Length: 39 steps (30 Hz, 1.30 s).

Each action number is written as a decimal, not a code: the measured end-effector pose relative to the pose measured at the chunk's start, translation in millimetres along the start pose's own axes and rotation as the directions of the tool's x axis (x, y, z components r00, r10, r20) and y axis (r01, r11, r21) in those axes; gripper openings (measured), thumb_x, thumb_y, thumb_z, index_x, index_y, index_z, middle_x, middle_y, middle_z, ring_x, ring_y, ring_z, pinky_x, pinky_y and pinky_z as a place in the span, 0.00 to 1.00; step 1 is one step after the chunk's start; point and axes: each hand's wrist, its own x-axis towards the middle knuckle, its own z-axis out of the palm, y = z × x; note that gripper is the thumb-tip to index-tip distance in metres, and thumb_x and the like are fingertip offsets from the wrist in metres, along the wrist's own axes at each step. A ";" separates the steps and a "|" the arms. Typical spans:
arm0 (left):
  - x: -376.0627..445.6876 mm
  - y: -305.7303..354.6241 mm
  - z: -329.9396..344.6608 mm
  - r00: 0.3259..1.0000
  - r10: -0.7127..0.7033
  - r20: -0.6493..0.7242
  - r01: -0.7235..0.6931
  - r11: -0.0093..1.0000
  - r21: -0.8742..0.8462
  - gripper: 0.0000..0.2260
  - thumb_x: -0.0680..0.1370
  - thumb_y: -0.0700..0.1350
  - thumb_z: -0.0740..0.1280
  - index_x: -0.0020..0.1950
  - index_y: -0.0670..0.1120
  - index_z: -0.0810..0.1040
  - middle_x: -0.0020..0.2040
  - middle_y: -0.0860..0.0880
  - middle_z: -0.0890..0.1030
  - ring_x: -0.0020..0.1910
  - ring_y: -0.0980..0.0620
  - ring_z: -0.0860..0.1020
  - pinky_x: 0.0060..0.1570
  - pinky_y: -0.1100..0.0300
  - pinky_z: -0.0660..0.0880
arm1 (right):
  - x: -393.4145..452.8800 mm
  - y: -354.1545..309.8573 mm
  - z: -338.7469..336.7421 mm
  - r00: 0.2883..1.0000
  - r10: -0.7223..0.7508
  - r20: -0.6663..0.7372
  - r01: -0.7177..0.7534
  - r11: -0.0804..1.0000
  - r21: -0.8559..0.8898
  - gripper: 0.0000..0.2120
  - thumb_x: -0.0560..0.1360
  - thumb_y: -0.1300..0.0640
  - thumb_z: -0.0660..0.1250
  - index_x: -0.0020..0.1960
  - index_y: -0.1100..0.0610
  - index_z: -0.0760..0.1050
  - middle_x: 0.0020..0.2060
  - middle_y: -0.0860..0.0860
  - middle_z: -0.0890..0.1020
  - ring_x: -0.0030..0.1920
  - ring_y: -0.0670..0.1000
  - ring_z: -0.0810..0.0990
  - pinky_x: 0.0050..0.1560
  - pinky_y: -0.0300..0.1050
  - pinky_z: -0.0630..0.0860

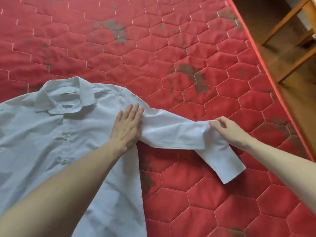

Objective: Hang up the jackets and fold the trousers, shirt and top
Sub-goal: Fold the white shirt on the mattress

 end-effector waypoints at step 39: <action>25.8 93.4 42.7 0.994 -0.108 0.004 0.108 0.985 -0.134 0.31 0.84 0.64 0.50 0.86 0.54 0.51 0.86 0.47 0.48 0.84 0.43 0.45 0.80 0.35 0.40 | 8.4 108.9 -69.6 0.835 0.344 -0.429 -0.117 0.874 0.472 0.25 0.77 0.57 0.76 0.72 0.58 0.75 0.58 0.54 0.80 0.56 0.51 0.79 0.56 0.45 0.74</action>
